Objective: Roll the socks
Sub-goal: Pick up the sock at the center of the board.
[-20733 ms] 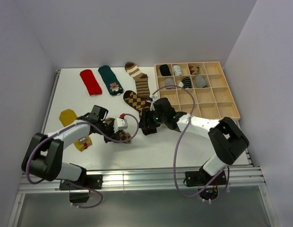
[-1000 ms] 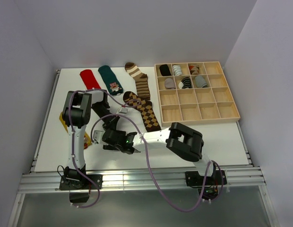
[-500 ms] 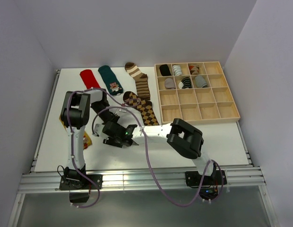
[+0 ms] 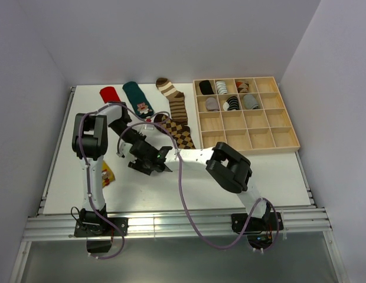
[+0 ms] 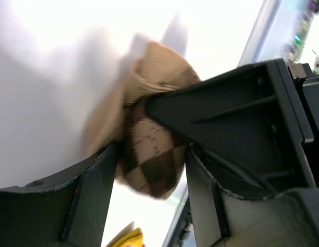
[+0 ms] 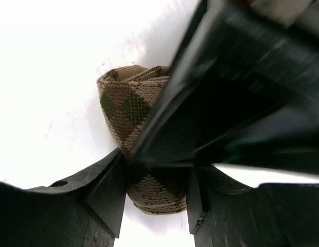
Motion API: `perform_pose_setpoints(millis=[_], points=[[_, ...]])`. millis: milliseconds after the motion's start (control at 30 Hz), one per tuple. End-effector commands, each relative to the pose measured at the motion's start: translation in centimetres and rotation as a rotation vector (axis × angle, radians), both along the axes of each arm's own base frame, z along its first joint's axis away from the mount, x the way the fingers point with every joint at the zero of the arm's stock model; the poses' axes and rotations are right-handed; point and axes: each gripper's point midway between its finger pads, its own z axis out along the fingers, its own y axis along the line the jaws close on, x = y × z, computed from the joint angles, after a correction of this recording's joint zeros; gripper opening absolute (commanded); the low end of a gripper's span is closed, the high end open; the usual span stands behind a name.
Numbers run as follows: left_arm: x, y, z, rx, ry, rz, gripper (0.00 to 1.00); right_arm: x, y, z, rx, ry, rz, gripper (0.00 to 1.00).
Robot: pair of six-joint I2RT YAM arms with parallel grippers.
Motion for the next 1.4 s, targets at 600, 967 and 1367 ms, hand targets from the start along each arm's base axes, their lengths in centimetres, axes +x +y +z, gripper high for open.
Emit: perform_pose_setpoints(millis=[600, 967, 1367], points=[[15.2, 5.0, 8.4, -0.05, -0.41, 0.449, 0.5, 3.0, -3.5, -0.6, -0.016, 0.299, -0.263, 0.0], [14.5, 5.4, 15.4, -0.103, -0.557, 0.517, 0.46, 5.8, -3.7, 5.2, 0.163, 0.314, -0.346, 0.0], [12.3, 5.0, 18.1, -0.137, -0.599, 0.503, 0.46, 10.0, -6.8, 13.4, 0.361, 0.26, -0.441, 0.0]])
